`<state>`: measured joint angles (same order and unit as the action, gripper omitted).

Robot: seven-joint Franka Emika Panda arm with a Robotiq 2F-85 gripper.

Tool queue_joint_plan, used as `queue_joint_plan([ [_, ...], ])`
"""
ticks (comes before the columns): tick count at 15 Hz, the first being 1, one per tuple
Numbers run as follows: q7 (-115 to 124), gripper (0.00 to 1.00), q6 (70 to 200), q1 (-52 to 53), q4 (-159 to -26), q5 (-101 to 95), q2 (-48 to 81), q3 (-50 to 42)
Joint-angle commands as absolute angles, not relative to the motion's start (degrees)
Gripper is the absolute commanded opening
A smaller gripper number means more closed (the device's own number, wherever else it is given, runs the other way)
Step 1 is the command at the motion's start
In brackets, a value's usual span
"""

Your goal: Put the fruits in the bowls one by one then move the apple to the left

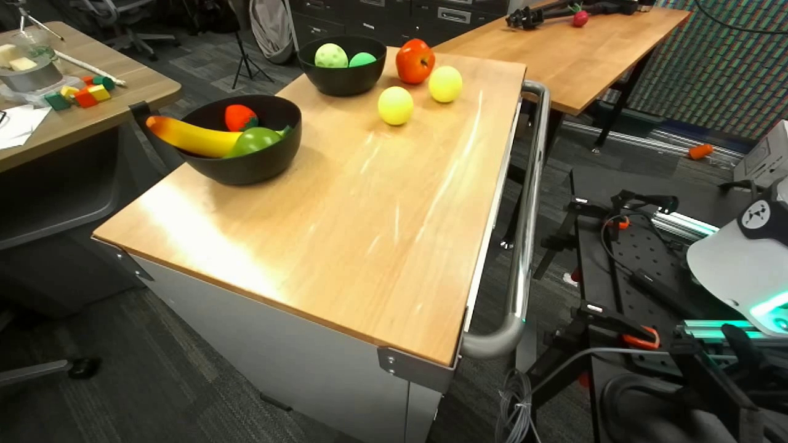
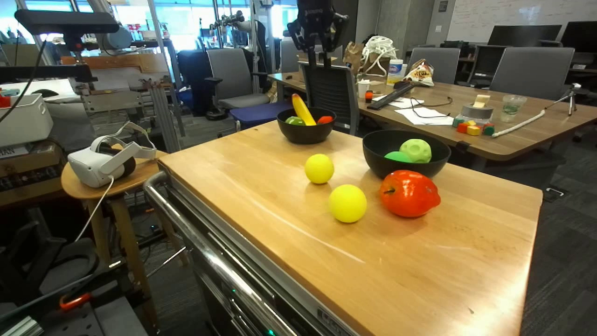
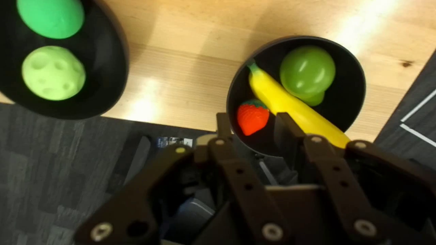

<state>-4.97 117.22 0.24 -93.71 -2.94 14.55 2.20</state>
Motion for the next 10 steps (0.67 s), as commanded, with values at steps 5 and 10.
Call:
queue_joint_plan([
  [5,-5.32,0.76,105.1,-2.55,-88.72,3.9,17.05,0.45],
  [10,-4.79,0.99,106.05,-1.74,-90.12,2.51,17.26,0.41],
])
